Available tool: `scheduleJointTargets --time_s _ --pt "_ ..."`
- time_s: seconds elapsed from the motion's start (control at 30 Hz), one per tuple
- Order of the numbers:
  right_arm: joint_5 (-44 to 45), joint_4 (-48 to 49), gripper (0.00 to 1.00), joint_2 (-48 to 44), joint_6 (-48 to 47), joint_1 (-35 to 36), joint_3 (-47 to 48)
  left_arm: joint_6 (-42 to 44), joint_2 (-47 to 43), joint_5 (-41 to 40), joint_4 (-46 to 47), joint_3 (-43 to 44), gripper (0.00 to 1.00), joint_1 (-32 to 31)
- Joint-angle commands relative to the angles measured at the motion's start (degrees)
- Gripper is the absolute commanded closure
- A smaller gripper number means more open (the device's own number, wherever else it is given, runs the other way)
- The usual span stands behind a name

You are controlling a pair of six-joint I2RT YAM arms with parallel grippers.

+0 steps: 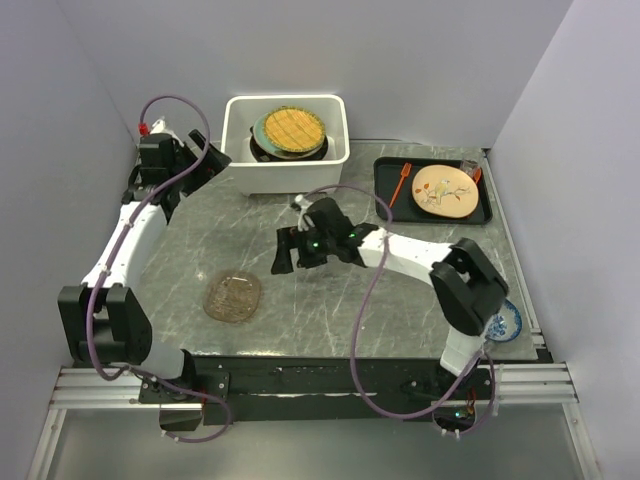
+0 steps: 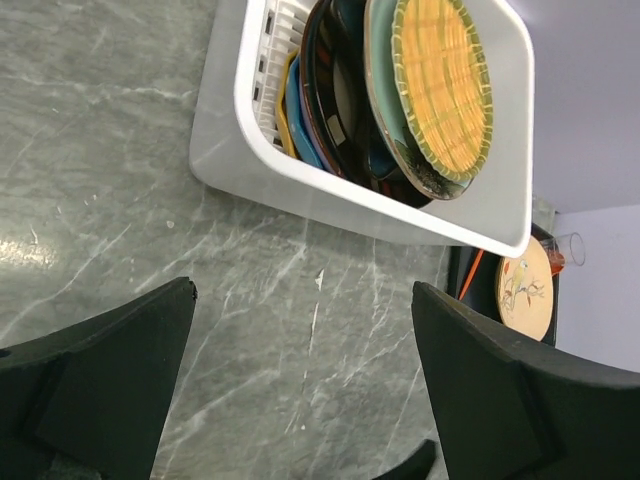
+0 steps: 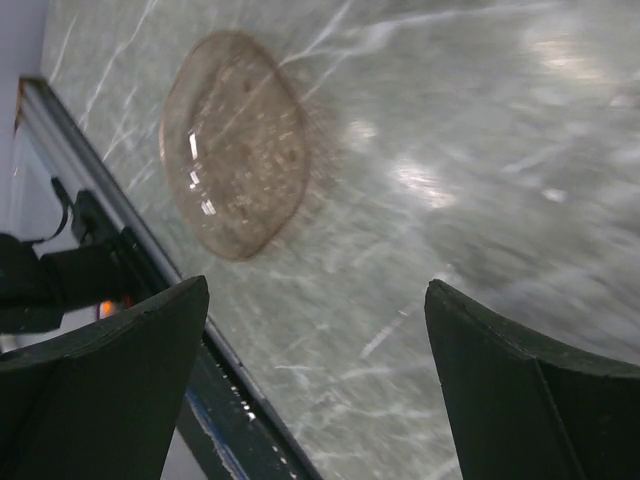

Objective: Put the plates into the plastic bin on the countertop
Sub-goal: Pick up the plate at the center of the board.

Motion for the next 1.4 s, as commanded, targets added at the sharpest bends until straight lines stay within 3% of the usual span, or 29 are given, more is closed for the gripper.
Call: scheduleJointTargets --time_s 0.0,0.23,0.6,0.83,0.93,1.27,1.37 --pt "-5.68 -0.81 0.07 4.94 0.40 3.55 6.14 2.85 -4.29 -0.71 0.36 -1.31 0.06 0.27" --pt "-8.50 0.60 0.16 11.37 2.78 6.28 11.50 4.08 -6.92 -0.36 0.62 -4.56 0.06 0.53" --pt "-5.08 -1.25 0.21 17.97 2.51 8.31 15.81 5.23 -9.03 0.26 -0.17 -5.62 0.06 0.97" --pt "-3.24 -0.11 0.48 19.55 3.56 8.40 16.51 6.28 -9.21 0.08 -0.88 -5.36 0.06 2.73" --pt "-2.27 0.16 0.53 20.16 4.09 8.40 17.04 6.28 -9.30 0.52 -0.96 -5.27 0.06 3.08" --pt "1.87 -1.78 0.54 23.32 3.92 8.40 18.97 6.63 -10.00 1.84 -0.70 -6.15 0.06 4.22" --pt "1.96 -1.69 0.64 24.29 3.83 8.40 19.59 6.55 -9.91 2.63 -0.70 -6.59 0.06 4.57"
